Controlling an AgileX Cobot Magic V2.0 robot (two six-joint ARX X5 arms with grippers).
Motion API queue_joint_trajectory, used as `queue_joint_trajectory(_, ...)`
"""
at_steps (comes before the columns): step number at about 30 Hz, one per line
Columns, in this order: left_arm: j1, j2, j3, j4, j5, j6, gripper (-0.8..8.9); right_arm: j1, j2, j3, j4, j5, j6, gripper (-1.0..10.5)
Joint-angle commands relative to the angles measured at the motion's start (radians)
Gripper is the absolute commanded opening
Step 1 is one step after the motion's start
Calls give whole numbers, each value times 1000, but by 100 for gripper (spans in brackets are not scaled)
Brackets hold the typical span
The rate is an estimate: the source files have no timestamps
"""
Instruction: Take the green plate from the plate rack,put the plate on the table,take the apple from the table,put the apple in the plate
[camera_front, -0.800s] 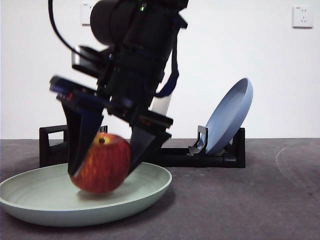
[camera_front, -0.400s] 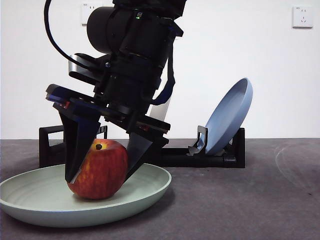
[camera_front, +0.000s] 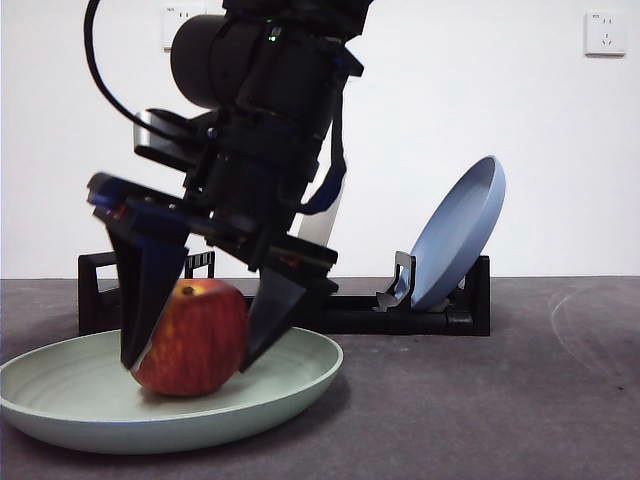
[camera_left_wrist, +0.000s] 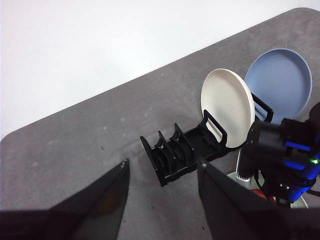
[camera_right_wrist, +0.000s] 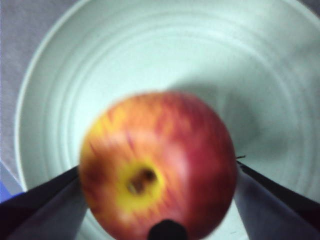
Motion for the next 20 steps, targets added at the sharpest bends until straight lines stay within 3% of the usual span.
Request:
queue_joint_trajectory(1, -1, -2, -1, 2, -2, -11, 229, 6, 24, -5, -3, 1, 5, 488)
queue_joint_trajectory(10, -1, -2, -1, 2, -2, -11, 229, 6, 24, 76, -79, 40, 0, 509)
queue_joint_trajectory(20, -1, -2, -1, 2, -2, -11, 229, 5, 21, 325, -362, 63, -58, 505)
